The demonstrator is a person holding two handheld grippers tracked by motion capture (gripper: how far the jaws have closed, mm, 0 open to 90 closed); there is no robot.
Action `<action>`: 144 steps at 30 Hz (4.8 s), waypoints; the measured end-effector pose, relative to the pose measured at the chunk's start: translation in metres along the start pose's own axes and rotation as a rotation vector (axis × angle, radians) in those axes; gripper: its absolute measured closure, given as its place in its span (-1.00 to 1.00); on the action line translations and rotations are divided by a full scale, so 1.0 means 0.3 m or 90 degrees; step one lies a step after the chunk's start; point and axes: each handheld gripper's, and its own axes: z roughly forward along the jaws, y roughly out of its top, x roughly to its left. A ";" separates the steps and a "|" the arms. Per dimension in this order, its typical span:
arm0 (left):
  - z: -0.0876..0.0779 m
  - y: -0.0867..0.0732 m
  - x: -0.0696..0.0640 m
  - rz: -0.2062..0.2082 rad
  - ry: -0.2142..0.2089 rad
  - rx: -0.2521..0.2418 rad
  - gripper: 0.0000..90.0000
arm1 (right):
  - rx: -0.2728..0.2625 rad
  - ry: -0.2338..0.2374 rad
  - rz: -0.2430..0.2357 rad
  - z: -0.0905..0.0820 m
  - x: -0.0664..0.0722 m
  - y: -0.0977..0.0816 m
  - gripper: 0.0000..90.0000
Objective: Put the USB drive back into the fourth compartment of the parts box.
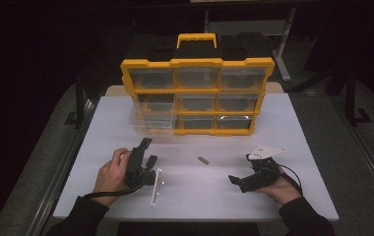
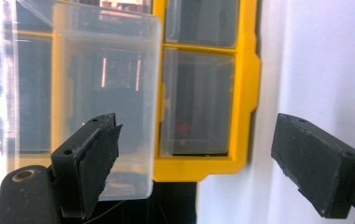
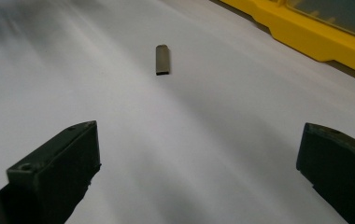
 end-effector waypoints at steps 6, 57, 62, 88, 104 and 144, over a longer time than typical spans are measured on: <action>-0.005 -0.006 -0.011 -0.015 -0.007 0.015 -0.82 | 0.002 0.000 -0.001 0.000 0.000 0.000 -1.00; 0.020 -0.055 -0.005 -0.210 -0.095 0.021 -1.00 | 0.003 -0.001 -0.004 0.002 0.003 0.001 -1.00; 0.022 -0.057 -0.002 -0.242 -0.111 0.018 -1.00 | 0.003 -0.001 -0.003 0.002 0.004 0.001 -1.00; 0.034 -0.084 0.024 -0.386 -0.172 0.014 -1.00 | 0.005 0.000 -0.005 0.003 0.004 0.001 -1.00; 0.042 -0.101 0.042 -0.482 -0.215 0.012 -1.00 | 0.005 0.002 -0.006 0.004 0.003 0.001 -1.00; 0.067 -0.178 0.073 -0.699 -0.323 -0.008 -1.00 | 0.006 0.003 -0.006 0.006 0.003 0.001 -1.00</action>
